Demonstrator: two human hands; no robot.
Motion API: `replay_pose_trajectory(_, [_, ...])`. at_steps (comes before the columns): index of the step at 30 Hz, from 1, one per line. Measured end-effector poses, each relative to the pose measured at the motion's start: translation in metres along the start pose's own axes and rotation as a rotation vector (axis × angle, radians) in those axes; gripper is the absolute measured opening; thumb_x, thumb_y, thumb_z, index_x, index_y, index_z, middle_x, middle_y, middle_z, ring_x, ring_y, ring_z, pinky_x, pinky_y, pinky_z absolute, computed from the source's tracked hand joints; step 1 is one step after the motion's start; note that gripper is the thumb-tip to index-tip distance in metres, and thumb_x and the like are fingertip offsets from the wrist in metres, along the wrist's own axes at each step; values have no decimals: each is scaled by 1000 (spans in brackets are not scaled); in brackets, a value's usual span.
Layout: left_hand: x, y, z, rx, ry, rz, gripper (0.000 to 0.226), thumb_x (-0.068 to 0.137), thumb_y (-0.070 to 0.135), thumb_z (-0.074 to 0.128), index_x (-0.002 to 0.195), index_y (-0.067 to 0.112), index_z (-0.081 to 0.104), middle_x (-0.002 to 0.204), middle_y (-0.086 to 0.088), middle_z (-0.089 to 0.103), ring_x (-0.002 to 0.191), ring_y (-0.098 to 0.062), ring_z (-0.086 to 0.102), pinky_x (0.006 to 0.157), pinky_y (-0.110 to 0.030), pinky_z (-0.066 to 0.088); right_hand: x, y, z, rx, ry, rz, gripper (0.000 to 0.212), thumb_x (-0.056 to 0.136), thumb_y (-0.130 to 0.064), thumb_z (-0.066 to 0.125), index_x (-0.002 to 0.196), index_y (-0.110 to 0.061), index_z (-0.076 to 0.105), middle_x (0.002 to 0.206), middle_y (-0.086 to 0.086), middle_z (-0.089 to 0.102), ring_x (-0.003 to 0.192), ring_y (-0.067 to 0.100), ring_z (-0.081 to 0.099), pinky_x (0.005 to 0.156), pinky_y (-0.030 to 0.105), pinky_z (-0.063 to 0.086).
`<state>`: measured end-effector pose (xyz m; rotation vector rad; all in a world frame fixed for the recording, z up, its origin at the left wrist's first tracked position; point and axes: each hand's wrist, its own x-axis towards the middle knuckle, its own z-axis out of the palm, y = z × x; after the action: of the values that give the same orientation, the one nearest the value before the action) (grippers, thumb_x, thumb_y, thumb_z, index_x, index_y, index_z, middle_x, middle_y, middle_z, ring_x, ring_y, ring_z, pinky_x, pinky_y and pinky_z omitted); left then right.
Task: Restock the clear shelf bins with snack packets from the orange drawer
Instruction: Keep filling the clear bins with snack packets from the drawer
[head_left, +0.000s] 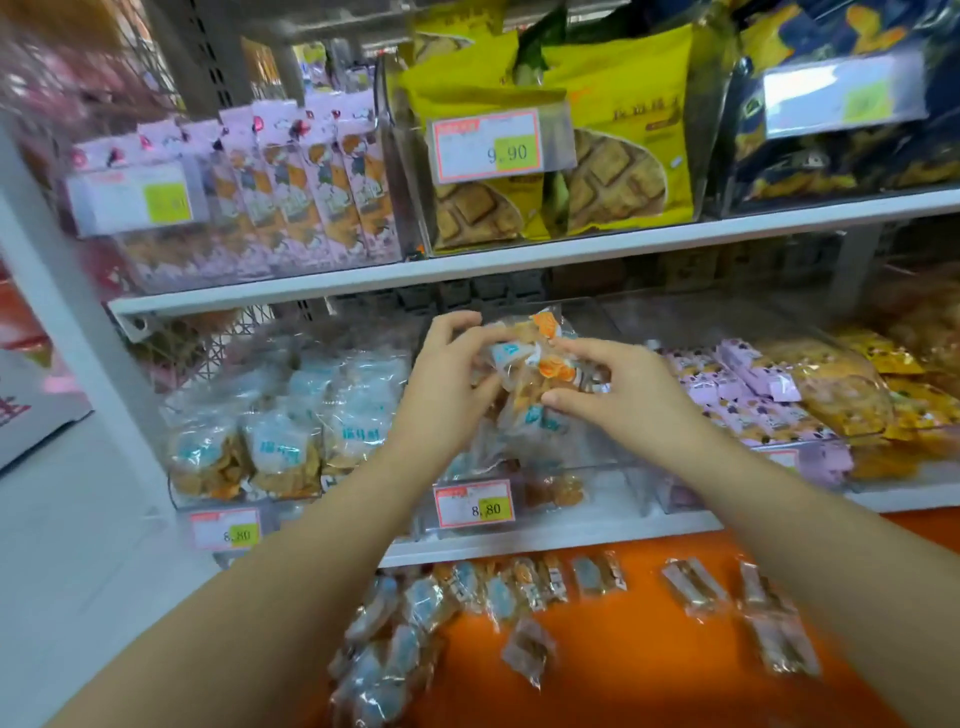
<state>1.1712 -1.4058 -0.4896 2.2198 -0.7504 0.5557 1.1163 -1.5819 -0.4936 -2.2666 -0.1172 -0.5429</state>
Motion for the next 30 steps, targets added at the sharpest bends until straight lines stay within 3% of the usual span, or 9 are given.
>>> replay_pose_trajectory(3, [27, -19, 5, 66, 8, -43, 34, 86, -3, 60, 115, 12, 65, 122, -6, 47, 84, -12, 56, 89, -21, 45, 30, 10, 20, 67, 24, 54, 59, 75, -32, 78, 130, -21, 59, 125, -2, 63, 112, 10, 57, 90, 20, 41])
replay_pose_trajectory(7, [51, -43, 8, 217, -66, -104, 34, 89, 3, 56, 119, 17, 64, 113, -7, 52, 99, -21, 57, 86, -19, 39, 49, 25, 43, 161, 9, 88, 59, 78, -28, 76, 132, -18, 56, 124, -4, 62, 106, 3, 54, 84, 11, 36])
replay_pose_trajectory(12, [69, -56, 11, 264, -163, -126, 37, 89, 3, 49, 117, 20, 67, 121, -8, 63, 110, -27, 59, 92, -35, 48, 59, 40, 62, 320, 9, 135, 57, 80, -26, 75, 133, -18, 55, 123, -9, 60, 114, 6, 55, 96, 21, 42])
replay_pose_trajectory(15, [74, -57, 8, 251, -140, -131, 44, 88, -2, 42, 118, 18, 66, 127, -8, 59, 114, -25, 55, 94, -27, 44, 64, 43, 63, 310, 78, 111, 37, 80, -28, 74, 115, -18, 69, 108, -7, 69, 101, 6, 62, 84, 19, 46])
replay_pose_trajectory(20, [70, -50, 0, 127, -41, -220, 31, 95, 14, 50, 123, 20, 61, 102, -7, 65, 79, -18, 56, 63, -16, 34, 63, 31, 55, 358, 145, 80, 23, 78, -26, 75, 100, -19, 74, 88, -12, 72, 86, 3, 66, 81, 25, 52])
replay_pose_trajectory(22, [66, -44, -3, 102, -29, -243, 29, 96, 19, 53, 124, 15, 60, 97, -6, 65, 83, -19, 60, 67, -18, 37, 58, 24, 48, 407, 187, 63, 16, 78, -23, 75, 94, -22, 74, 83, -13, 72, 82, 2, 67, 77, 20, 52])
replay_pose_trajectory(24, [62, -37, -9, 49, -12, -266, 29, 96, 22, 55, 122, 10, 59, 107, -7, 66, 96, -20, 62, 78, -21, 42, 53, 16, 39, 509, 208, 40, 14, 79, -19, 74, 89, -29, 71, 80, -16, 73, 81, 1, 67, 73, 14, 52])
replay_pose_trajectory(27, [53, -25, -14, -39, -35, -287, 29, 95, 18, 55, 122, 10, 57, 111, -5, 65, 97, -17, 63, 82, -27, 49, 43, 5, 24, 618, 174, 1, 19, 81, -16, 72, 88, -33, 69, 82, -18, 73, 81, -3, 67, 73, 11, 50])
replay_pose_trajectory(30, [45, -14, -14, -83, -141, -263, 41, 93, 15, 56, 133, 17, 50, 114, 6, 58, 100, -8, 55, 75, -12, 43, 36, 1, 15, 681, 134, 32, 11, 77, -21, 74, 82, -31, 74, 86, -9, 75, 85, 7, 69, 80, 24, 52])
